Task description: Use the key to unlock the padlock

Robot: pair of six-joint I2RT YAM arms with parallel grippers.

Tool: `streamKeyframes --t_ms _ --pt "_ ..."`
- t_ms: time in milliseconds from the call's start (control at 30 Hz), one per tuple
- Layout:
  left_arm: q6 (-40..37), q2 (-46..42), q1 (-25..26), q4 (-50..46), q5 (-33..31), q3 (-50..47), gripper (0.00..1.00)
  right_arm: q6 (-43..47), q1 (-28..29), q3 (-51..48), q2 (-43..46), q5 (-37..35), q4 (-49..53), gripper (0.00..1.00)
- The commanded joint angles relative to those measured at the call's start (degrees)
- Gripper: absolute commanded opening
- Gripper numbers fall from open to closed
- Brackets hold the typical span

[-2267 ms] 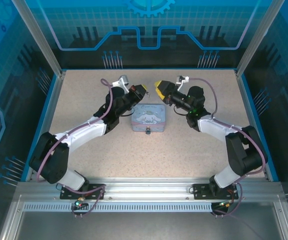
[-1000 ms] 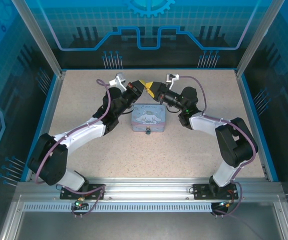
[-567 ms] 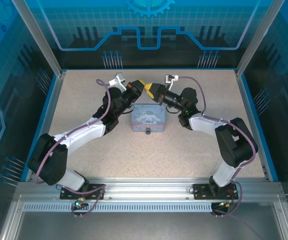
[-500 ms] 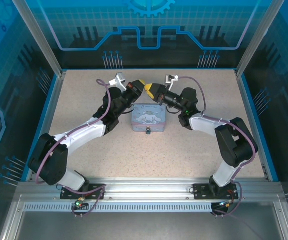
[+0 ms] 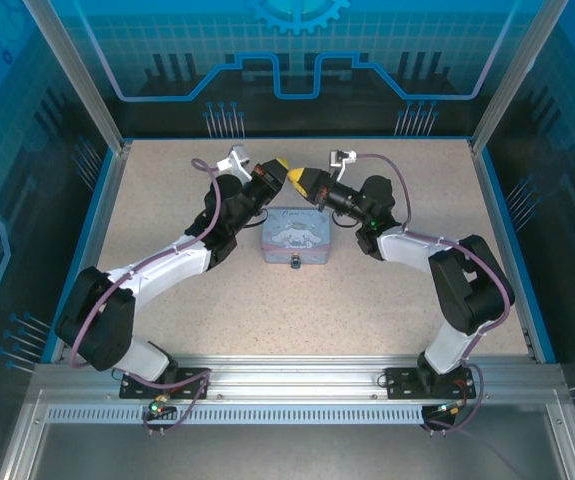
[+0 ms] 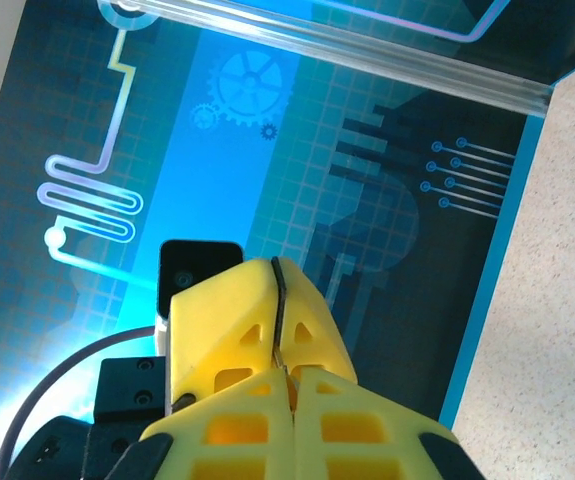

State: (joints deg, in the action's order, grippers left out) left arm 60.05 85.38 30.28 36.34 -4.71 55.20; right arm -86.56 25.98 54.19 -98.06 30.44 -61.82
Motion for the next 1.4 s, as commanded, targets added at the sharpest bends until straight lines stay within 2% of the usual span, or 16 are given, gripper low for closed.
streamKeyframes --t_ms 0,233,333,400,467,567,700,867,1000,1200,1367 --pt "-0.22 -0.63 0.38 1.97 -0.89 -0.53 0.0 -0.25 0.34 -0.55 -0.64 0.49 -3.02 0.0" --pt "0.37 -0.65 0.48 2.23 -0.66 -0.89 0.0 -0.67 -0.55 -1.32 0.23 0.81 -3.6 0.0" --pt "0.71 -1.47 0.47 1.75 -0.85 -1.31 0.39 0.09 -1.08 -2.41 1.38 1.01 -2.47 0.0" --pt "0.77 -2.57 0.39 0.76 -1.18 -1.58 0.57 1.28 -1.44 -3.32 2.61 1.2 -0.96 0.0" --pt "0.44 -4.08 0.3 -1.08 -1.6 -1.75 0.68 2.61 -1.8 -4.6 4.05 1.35 0.71 0.0" --pt "0.17 -6.44 0.1 -4.04 -1.71 -2.02 0.76 4.95 -2.05 -6.11 6.34 2.05 3.77 0.0" --pt "-0.2 -9.62 0.02 -9.69 -0.94 -1.99 0.82 9.28 -2.25 -7.43 9.68 3.11 9.05 0.0" --pt "-1.34 -13.77 -0.11 -18.4 1.09 -2.29 0.87 18.01 -2.22 -9.07 16.34 3.56 20.99 0.0" --pt "-1.64 -16.43 -0.01 -29.19 3.26 -1.3 0.87 22.87 -2.33 -11.27 22.65 3.06 29.9 0.0" --pt "-6.19 -13.26 1.4 -48.02 10.04 6.97 0.88 27.23 -2.26 -12.64 29.75 3.13 39.66 0.0" --pt "-6.59 -13.31 3.68 -52.07 9.56 8.66 0.89 30.78 -2.27 -11.55 32.44 4.09 45.97 0.0"
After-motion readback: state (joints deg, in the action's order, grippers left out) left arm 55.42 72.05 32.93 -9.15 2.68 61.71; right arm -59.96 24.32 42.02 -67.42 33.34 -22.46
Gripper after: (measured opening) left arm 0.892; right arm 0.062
